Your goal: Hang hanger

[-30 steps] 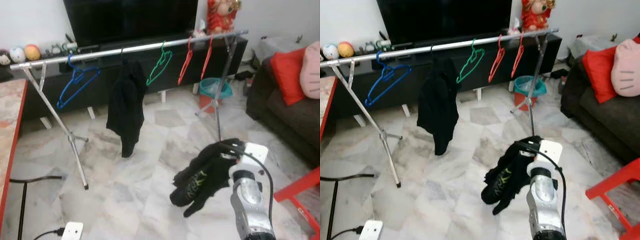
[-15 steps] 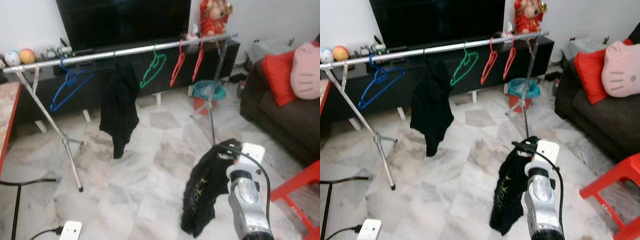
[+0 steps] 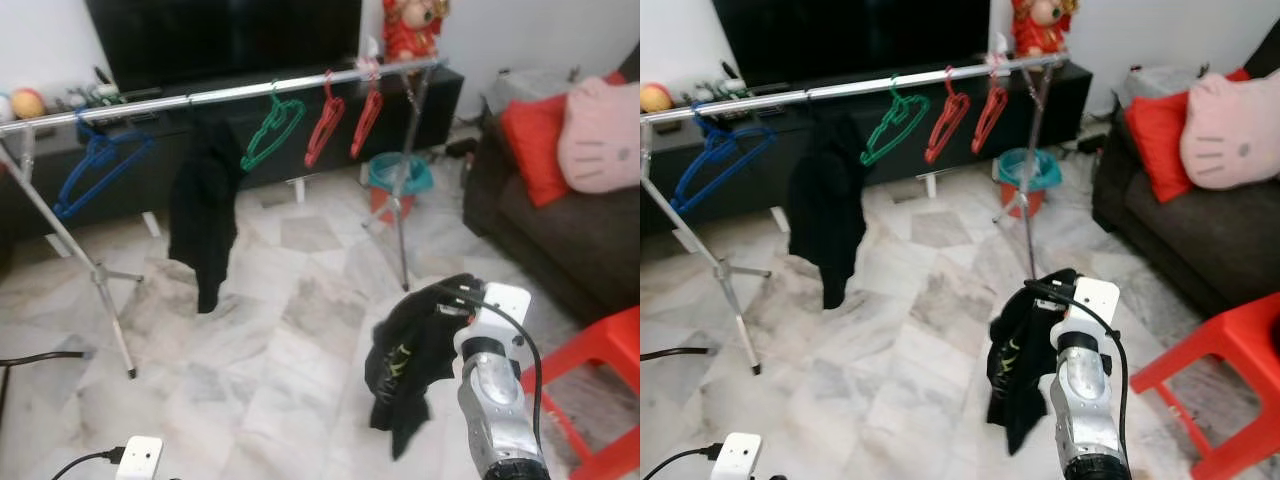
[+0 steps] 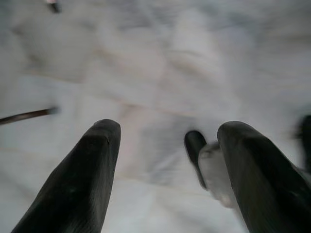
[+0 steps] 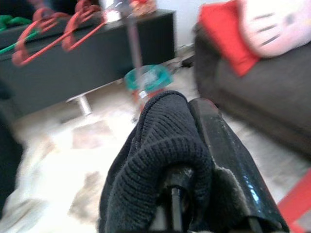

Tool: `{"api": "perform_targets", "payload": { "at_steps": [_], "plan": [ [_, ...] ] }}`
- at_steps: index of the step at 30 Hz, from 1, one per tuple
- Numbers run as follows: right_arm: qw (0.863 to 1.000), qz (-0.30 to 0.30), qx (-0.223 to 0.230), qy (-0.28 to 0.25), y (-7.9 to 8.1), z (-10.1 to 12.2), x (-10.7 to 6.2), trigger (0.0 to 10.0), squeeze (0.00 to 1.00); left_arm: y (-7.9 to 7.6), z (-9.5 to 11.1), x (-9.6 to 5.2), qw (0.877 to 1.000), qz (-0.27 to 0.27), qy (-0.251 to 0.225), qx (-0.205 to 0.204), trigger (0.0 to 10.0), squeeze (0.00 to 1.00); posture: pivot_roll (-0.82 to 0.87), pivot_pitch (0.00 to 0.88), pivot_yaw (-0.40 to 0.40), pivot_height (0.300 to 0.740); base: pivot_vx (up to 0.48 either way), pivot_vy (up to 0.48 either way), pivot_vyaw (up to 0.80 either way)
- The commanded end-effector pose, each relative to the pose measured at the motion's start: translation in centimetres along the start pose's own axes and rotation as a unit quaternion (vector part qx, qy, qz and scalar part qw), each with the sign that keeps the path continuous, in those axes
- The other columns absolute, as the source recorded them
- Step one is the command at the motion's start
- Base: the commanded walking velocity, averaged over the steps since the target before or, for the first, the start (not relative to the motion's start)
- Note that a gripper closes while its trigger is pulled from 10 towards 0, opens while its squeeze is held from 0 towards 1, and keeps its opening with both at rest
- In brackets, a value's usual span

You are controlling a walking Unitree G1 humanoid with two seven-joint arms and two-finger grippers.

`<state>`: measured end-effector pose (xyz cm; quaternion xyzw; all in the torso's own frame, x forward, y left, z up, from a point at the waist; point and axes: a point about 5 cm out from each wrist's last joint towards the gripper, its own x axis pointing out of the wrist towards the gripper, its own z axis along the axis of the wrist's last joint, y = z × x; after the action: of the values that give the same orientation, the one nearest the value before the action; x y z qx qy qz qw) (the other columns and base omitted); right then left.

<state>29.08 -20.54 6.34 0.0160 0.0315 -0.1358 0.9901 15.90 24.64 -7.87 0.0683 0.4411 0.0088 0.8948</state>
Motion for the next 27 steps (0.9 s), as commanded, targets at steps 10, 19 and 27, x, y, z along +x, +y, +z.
{"api": "perform_targets", "payload": {
  "at_steps": [10,19,27],
  "plan": [
    [1.000,0.001,0.011,-0.019,0.39,0.82,0.37,10.0,0.00,0.44,-0.37,-0.23,1.000,0.002,-0.004,-0.016,10.0,0.00,-0.22,0.000,0.014,0.740,0.000,0.000,0.00],
    [1.000,-0.005,0.021,-0.011,0.24,0.61,0.34,10.0,0.00,0.39,-0.55,-0.25,1.000,-0.001,0.002,-0.013,10.0,0.00,-0.22,0.000,0.014,0.740,0.000,0.000,0.00],
    [1.000,0.006,0.014,-0.017,0.58,0.87,0.56,10.0,0.00,0.30,-0.45,-0.21,1.000,-0.002,0.000,-0.020,10.0,0.00,-0.22,0.000,0.008,0.740,0.000,0.000,-0.21]
  ]
}}
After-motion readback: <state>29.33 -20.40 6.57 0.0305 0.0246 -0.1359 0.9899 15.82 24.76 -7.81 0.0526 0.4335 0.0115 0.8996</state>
